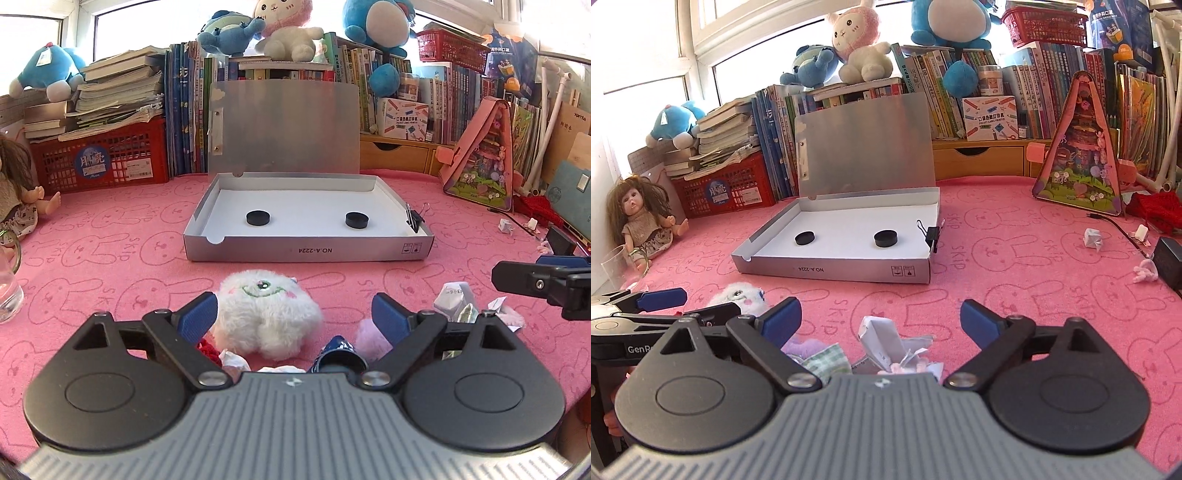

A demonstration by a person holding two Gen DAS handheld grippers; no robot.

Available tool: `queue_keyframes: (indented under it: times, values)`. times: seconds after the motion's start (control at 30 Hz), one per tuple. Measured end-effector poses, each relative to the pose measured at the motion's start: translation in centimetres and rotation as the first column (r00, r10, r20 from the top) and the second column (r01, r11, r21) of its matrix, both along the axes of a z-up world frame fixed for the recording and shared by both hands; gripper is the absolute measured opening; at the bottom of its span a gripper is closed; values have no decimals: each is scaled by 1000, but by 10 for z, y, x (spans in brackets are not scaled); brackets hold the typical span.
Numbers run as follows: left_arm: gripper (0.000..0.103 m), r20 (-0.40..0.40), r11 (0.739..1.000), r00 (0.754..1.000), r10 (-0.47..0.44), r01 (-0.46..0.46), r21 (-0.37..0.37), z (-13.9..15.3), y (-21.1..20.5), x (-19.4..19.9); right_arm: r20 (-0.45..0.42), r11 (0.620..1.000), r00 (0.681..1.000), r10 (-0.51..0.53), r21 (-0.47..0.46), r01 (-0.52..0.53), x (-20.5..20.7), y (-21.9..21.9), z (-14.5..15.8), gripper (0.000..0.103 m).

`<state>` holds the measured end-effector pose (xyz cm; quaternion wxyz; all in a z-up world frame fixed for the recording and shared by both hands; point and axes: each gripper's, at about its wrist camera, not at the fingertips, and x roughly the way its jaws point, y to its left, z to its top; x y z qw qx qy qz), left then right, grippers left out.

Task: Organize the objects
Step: 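Move both grippers back to the pile of cloths and plushes, then grasp the black lid on the blue cloth with the left gripper while the right approaches the green plaid bundle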

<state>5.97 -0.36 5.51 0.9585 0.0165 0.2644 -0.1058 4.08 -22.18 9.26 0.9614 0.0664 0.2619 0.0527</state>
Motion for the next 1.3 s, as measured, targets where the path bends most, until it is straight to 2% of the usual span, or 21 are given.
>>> queue_keyframes:
  times: [0.3, 0.5, 0.63, 0.73, 0.83, 1.2, 1.27, 1.3]
  values:
    - [91, 18, 998, 1000, 26, -27, 54, -15, 4, -31, 6, 999, 1000, 0, -45, 0, -28, 12, -13, 98]
    - [65, 36, 998, 999, 5, -7, 65, -17, 1, -47, 1, 999, 1000, 23, -24, -23, -39, 14, -17, 98]
    - [57, 42, 999, 999, -17, 15, 52, -16, -4, -49, -9, 999, 999, 39, -32, -39, -41, 19, -22, 97]
    - [52, 42, 998, 998, -41, 39, 58, -18, -12, -50, -20, 997, 998, 52, -59, -53, -42, 25, -26, 96]
    - [51, 57, 996, 997, -51, 47, 81, -20, -18, -50, -33, 995, 998, 62, -73, -64, -41, 28, -31, 95]
    - [48, 112, 989, 985, -133, 125, 75, -18, -24, -58, -60, 996, 997, 49, -71, -53, -36, 28, -41, 94]
    - [44, 96, 991, 987, -126, 120, 64, -20, -23, -58, -66, 997, 997, 43, -67, -47, -35, 27, -41, 92]
    - [37, 86, 991, 989, -121, 116, 64, -21, -23, -57, -67, 997, 997, 42, -66, -46, -35, 26, -41, 91]
